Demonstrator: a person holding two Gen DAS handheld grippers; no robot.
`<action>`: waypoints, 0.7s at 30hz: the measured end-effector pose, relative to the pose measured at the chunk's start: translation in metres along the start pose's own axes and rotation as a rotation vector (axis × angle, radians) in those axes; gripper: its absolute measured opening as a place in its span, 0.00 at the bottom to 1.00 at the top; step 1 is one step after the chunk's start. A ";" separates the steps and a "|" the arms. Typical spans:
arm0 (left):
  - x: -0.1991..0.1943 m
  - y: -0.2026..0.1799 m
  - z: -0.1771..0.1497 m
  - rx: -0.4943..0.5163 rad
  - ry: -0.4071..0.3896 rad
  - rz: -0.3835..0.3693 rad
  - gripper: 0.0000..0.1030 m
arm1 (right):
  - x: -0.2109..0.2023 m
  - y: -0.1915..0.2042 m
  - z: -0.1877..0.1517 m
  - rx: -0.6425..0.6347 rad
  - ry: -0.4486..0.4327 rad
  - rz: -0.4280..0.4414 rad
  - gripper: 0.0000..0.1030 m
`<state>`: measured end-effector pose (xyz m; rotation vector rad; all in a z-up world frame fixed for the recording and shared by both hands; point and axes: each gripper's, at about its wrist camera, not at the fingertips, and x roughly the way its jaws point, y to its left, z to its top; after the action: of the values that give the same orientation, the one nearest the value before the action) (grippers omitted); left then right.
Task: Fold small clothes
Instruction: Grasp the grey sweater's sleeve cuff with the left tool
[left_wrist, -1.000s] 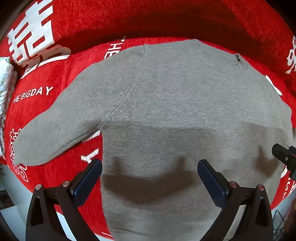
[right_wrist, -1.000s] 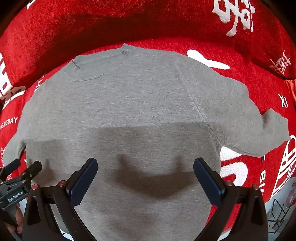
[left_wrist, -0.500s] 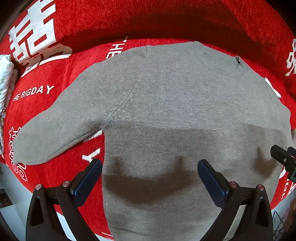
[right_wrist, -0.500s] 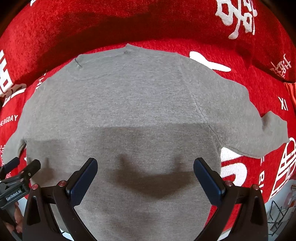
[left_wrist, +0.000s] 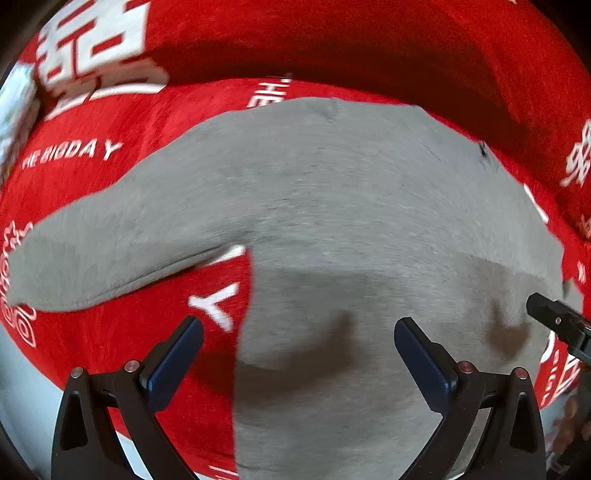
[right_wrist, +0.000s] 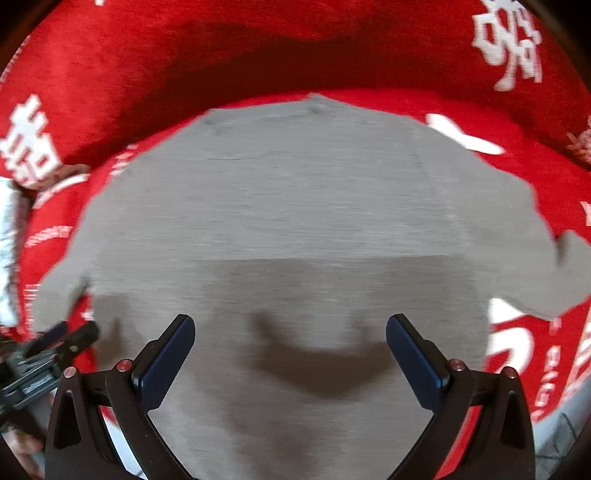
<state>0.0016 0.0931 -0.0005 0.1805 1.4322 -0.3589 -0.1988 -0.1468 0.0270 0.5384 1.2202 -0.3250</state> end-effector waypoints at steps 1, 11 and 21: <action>0.000 0.011 -0.001 -0.025 -0.005 -0.022 1.00 | 0.000 0.005 -0.001 -0.004 -0.008 0.041 1.00; 0.010 0.153 -0.018 -0.389 -0.023 -0.147 1.00 | 0.035 0.098 -0.027 -0.139 0.149 0.196 1.00; 0.040 0.191 -0.006 -0.576 -0.089 -0.481 1.00 | 0.042 0.146 -0.040 -0.146 0.241 0.255 1.00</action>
<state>0.0662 0.2679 -0.0586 -0.6482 1.4252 -0.3231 -0.1429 -0.0016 0.0091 0.6104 1.3776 0.0474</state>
